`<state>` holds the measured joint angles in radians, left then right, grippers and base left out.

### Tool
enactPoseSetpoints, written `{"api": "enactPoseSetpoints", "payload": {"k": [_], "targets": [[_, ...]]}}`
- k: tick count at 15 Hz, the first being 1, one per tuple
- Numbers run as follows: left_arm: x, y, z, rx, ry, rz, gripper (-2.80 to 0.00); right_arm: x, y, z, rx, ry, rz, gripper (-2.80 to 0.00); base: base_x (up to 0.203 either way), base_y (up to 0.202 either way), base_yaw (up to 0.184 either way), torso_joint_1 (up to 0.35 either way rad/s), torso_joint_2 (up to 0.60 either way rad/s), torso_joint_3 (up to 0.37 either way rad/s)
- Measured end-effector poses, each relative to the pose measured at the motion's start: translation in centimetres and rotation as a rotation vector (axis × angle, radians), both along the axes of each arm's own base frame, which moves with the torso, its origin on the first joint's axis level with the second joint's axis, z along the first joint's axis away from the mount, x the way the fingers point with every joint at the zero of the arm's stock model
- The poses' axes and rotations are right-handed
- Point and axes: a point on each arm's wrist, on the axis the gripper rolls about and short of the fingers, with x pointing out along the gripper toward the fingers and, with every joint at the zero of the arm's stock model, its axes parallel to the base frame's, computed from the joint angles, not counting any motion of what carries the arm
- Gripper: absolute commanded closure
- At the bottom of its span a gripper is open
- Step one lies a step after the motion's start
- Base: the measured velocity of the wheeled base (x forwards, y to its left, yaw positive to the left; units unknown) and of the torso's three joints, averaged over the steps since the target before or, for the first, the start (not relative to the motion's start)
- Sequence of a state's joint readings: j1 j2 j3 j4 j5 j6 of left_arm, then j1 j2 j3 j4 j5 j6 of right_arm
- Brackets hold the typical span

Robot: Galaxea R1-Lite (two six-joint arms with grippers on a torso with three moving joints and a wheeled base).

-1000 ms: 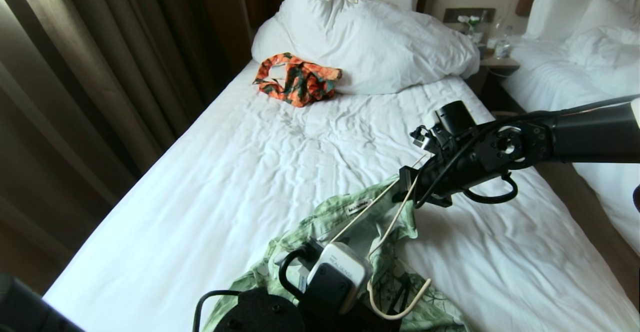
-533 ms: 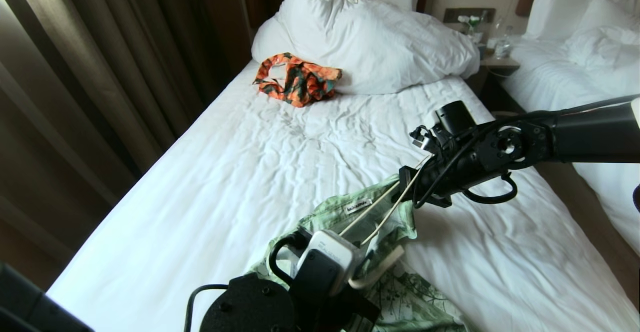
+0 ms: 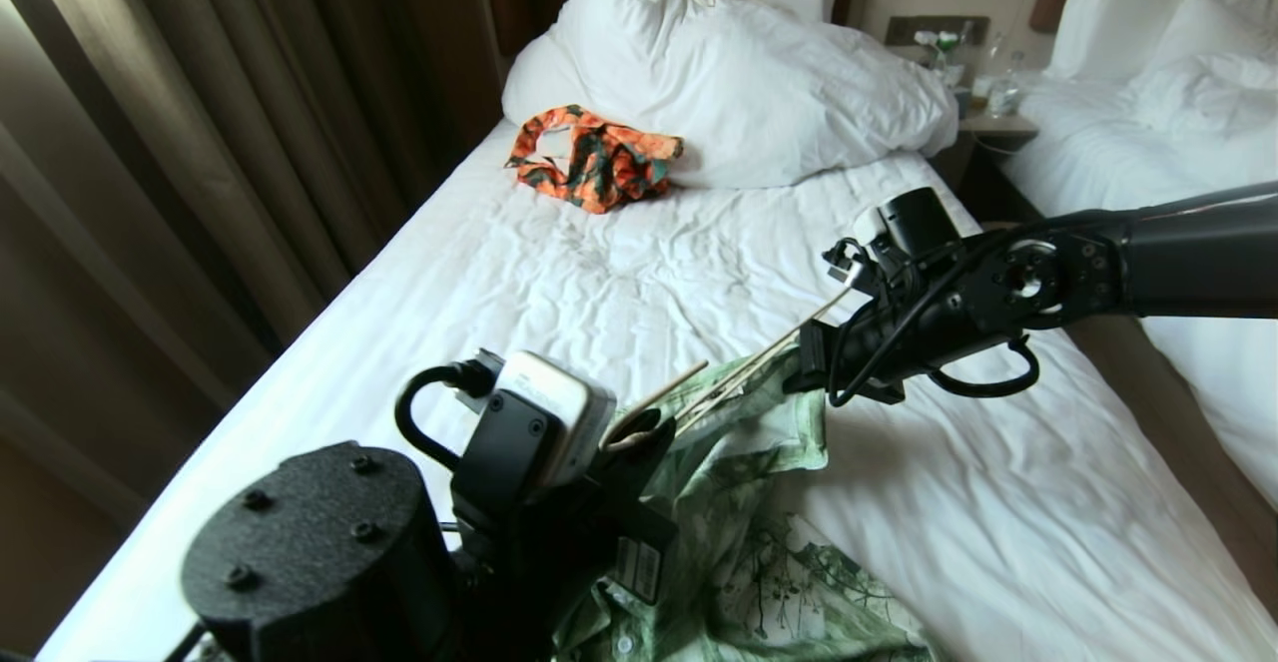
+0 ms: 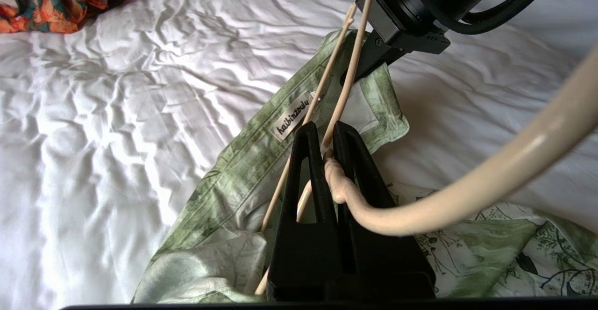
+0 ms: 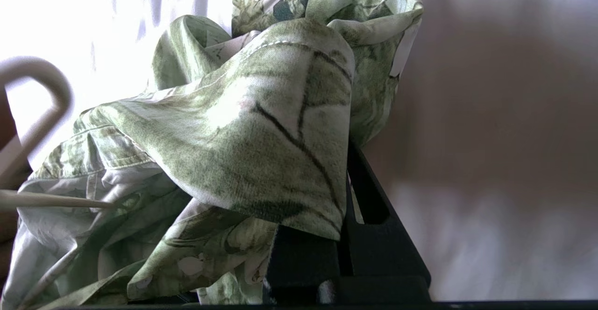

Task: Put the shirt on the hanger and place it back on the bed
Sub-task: Hook the other side of the shirt onto the hanger

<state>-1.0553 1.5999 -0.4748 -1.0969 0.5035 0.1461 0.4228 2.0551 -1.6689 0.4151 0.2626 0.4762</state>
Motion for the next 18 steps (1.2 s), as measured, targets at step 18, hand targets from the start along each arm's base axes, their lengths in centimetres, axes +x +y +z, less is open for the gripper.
{"api": "enactPoseSetpoints", "payload": {"k": [18], "targets": [[-1.8, 2.5, 0.7, 0.049, 0.107, -0.020, 0.00, -1.0, -0.8, 3.4, -0.001, -0.128, 0.030, 0.00, 0.000, 0.000, 0.000, 0.000, 0.00, 0.000]]}}
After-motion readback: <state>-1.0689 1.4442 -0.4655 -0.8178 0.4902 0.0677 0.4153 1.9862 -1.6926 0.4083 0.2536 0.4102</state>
